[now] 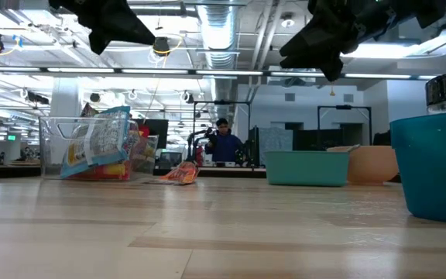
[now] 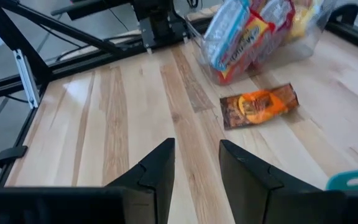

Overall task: Pick & Place Food Item
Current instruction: Adjust the blue bin

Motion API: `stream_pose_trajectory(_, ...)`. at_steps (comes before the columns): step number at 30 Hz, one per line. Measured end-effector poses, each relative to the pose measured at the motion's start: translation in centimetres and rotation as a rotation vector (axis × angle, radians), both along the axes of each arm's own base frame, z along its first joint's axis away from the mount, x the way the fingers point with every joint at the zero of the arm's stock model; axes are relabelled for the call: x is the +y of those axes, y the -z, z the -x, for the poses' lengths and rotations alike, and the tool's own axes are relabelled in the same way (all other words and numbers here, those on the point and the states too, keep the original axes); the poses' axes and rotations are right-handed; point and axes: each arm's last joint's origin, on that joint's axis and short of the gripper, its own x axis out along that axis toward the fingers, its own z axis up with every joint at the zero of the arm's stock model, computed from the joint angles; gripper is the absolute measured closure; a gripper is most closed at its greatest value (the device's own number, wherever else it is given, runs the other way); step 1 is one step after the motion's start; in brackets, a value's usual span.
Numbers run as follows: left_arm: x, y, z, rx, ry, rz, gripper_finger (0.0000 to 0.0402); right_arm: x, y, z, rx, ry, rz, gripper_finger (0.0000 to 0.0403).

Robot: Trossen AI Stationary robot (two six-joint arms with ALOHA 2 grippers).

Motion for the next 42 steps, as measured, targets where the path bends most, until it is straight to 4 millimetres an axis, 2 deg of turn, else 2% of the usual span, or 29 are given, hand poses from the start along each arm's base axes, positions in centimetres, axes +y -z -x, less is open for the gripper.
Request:
stream_pose_trajectory(8,-1.5,1.9,-2.1,0.050,0.023,-0.026,0.0401,-0.1,0.8,0.4,0.090,0.030,-0.045,0.0283)
stream_pose_trajectory(16,-1.9,3.1,-3.0,0.093,0.027,-0.040,0.0401,-0.2,1.5,0.8,0.163,0.050,-0.062,0.0283)
stream_pose_trajectory(30,-1.9,3.1,-3.0,0.086,0.013,-0.047,0.0401,-0.2,1.5,0.8,0.162,0.057,-0.071,0.0283)
stream_pose_trajectory(38,-1.9,3.1,-3.0,0.087,0.013,-0.047,0.0401,-0.3,2.5,2.2,0.312,0.181,-0.284,0.0283)
stream_pose_trajectory(42,-1.9,3.1,-3.0,0.087,0.013,-0.047,0.0401,0.5,3.1,3.3,0.420,0.246,-0.429,0.0288)
